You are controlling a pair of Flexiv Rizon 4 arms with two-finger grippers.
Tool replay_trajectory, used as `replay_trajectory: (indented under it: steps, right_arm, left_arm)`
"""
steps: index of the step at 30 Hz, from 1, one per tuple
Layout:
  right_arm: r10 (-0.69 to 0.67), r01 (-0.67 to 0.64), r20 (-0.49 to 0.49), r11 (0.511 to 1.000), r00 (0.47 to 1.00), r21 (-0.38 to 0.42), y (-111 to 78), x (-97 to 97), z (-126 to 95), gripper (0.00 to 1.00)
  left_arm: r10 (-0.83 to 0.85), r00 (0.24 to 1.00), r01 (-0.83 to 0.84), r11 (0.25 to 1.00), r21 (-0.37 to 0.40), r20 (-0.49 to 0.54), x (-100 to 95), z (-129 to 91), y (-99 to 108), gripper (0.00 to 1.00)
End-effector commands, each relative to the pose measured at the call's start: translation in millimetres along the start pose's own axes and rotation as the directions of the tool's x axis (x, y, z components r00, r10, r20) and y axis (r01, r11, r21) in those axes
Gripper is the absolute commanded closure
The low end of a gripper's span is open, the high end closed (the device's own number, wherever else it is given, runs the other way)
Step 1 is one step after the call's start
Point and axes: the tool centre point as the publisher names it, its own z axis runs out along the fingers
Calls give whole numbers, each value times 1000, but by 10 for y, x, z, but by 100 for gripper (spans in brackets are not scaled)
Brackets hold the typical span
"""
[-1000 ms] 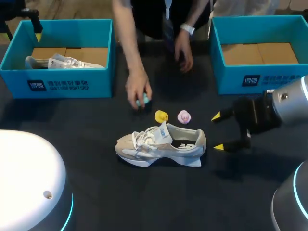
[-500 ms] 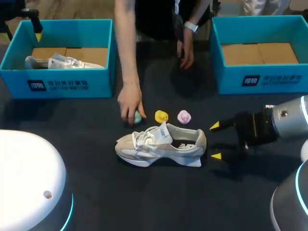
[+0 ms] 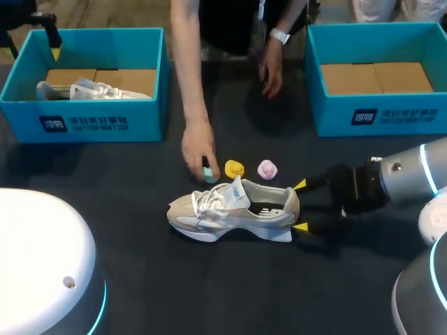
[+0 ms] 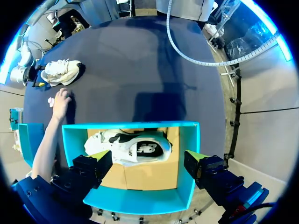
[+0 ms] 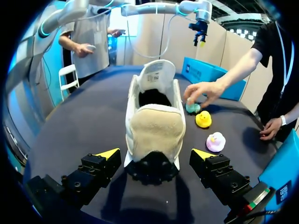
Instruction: Take the shoe out of the shoebox, open the shoe tongue, remove and reinsert the insole, then place the shoe into the shoebox
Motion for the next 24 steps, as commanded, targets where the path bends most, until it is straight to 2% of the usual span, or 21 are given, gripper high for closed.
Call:
replay_trajectory:
  steps: [1,9,24]
  right_arm:
    - [8,-8,6,1000,1000,-7,22,-9,150,0]
    - [23,-23,-11,1000,1000,-19,65,91,314,0]
    - [24,-25,-25,999,999,-22,74,-20,533,0]
  left_arm:
    - [1,1000,-1,1000,-4,-1,4,4,-14,0]
    - [1,1000,-1,1000,-4,-1,4,4,-14,0]
    - [1,1000,-1,1000,-4,-1,4,4,-14,0]
